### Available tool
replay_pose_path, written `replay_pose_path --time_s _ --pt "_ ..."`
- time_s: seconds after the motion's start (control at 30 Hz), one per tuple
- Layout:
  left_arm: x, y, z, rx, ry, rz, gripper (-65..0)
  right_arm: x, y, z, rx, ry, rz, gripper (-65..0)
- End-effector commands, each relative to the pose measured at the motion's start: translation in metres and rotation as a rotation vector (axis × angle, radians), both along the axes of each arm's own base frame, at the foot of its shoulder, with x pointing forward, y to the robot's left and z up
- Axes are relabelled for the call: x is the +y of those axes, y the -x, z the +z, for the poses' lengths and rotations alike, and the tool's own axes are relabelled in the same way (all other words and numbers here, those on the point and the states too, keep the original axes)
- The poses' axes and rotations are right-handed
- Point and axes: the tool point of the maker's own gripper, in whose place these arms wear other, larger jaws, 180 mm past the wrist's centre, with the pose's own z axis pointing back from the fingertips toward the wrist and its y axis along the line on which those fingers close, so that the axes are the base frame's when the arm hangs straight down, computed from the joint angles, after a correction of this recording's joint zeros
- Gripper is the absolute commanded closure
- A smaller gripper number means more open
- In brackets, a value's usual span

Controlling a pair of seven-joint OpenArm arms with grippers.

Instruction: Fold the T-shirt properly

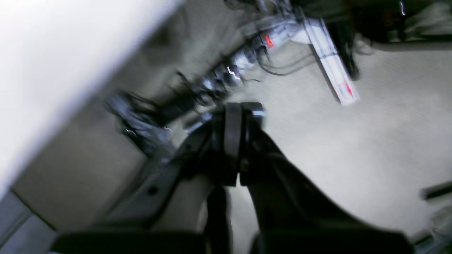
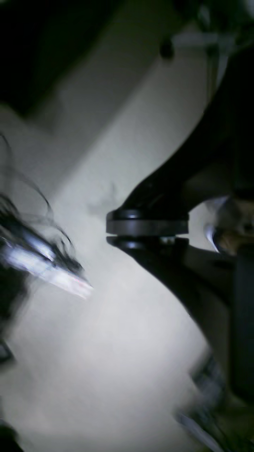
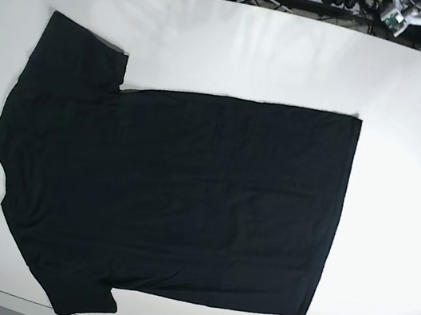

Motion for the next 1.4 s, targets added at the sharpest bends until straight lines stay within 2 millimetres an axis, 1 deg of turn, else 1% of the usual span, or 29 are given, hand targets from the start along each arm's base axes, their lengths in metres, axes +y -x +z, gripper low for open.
replay_pose_path --time_s 0.0,0.03,0.1,0.17,0.2,0.3,0.4,0.5,0.53,0.67,0.77,0.83,0.87,0.9,0.93,0.97,1.03,1.07,1.1,1.23,1.37 --pt "-0.005 -0.015 0.014 -0.061 0.009 -0.029 0.0 -0.005 -0.008 0.01 -0.033 0.019 0.007 0.0" --pt "-0.006 -0.025 0.023 -0.101 0.007 -0.045 0.0 -0.008 -0.018 0.017 -0.069 0.032 0.009 0.0" --pt "-0.009 -0.042 0.038 -0.164 -0.007 -0.09 0.0 -0.02 -0.025 0.021 -0.094 0.063 -0.004 0.0" --pt "0.001 -0.054 0.044 -0.205 -0.067 -0.125 0.0 -0.028 -0.032 0.024 -0.12 0.073 -0.028 0.0" --pt "0.004 -0.061 0.047 -0.23 -0.094 -0.146 0.0 -0.029 -0.039 0.027 -0.151 0.058 -0.047 0.0" --pt "0.001 -0.085 0.057 -0.312 -0.103 -0.212 0.0 -0.032 -0.062 0.033 -0.225 0.034 -0.049 0.0" --pt "-0.014 -0.106 0.069 -0.404 -0.058 -0.309 0.0 -0.018 -0.093 0.04 -0.325 -0.048 -0.029 0.0" --pt "-0.038 -0.13 0.088 -0.554 -0.018 -0.451 0.0 -0.001 -0.127 0.047 -0.44 -0.109 0.005 0.0" --pt "-0.045 -0.136 0.089 -0.582 -0.023 -0.502 0.0 0.004 -0.135 0.047 -0.461 -0.108 0.025 0.0" --pt "-0.04 -0.153 0.063 -0.557 -0.13 -0.672 0.0 0.024 -0.165 0.047 -0.555 -0.076 0.122 0.0" --pt "-0.03 -0.16 0.04 -0.51 -0.199 -0.77 0.0 0.022 -0.17 0.024 -0.522 -0.01 0.183 0.0" --pt "-0.017 -0.157 0.021 -0.428 -0.233 -0.834 0.0 0.023 -0.169 0.014 -0.502 0.011 0.234 0.0" --pt "-0.009 -0.151 0.011 -0.369 -0.248 -0.878 0.0 0.023 -0.169 0.011 -0.496 0.023 0.256 0.0" --pt "-0.003 -0.143 0.001 -0.314 -0.241 -0.916 -1.7 0.024 -0.168 0.009 -0.491 0.03 0.271 0.0" --pt "0.001 -0.136 -0.008 -0.269 -0.232 -0.95 -7.6 0.022 -0.168 0.008 -0.489 0.041 0.279 0.0" --pt "0.006 -0.13 -0.016 -0.237 -0.227 -0.973 -15.9 0.022 -0.168 0.008 -0.49 0.041 0.278 0.0" --pt "0.014 -0.126 -0.026 -0.216 -0.222 -1.014 -36.3 0.022 -0.168 0.008 -0.491 0.043 0.276 0.0" --pt "0.014 -0.128 -0.029 -0.219 -0.214 -1.031 -42.0 0.023 -0.169 0.008 -0.493 0.041 0.276 0.0" --pt "0.015 -0.132 -0.031 -0.225 -0.212 -1.044 -43.1 0.024 -0.17 0.009 -0.502 0.036 0.277 0.0" --pt "0.013 -0.146 -0.038 -0.231 -0.221 -1.066 -43.1 0.024 -0.17 0.009 -0.502 0.036 0.277 0.0" --pt "-0.001 -0.148 -0.047 -0.229 -0.203 -1.115 -43.0 0.024 -0.17 0.009 -0.502 0.036 0.277 0.0"
